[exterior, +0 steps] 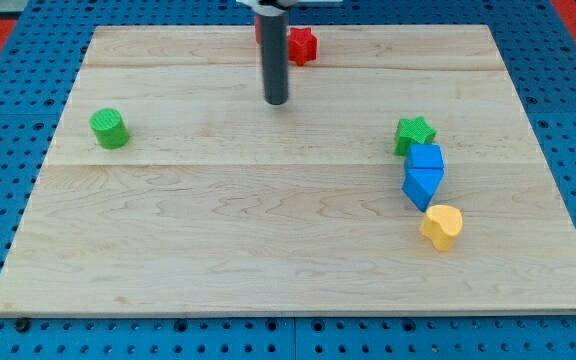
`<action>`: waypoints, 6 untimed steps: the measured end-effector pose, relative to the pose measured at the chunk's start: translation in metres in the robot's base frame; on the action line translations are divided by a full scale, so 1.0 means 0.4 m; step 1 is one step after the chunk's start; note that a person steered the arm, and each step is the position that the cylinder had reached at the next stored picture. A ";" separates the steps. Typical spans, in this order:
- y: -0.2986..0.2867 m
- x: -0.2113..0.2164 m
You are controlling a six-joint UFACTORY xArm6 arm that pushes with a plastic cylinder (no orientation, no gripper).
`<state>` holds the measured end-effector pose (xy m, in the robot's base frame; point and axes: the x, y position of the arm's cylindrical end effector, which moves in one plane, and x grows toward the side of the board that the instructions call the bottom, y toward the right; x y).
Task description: Slide the hexagon into the red star
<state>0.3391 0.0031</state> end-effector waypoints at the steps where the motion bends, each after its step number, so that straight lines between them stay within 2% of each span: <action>1: 0.083 0.000; 3: 0.098 0.000; 4: 0.196 -0.039; 5: 0.465 -0.062; 6: 0.597 0.008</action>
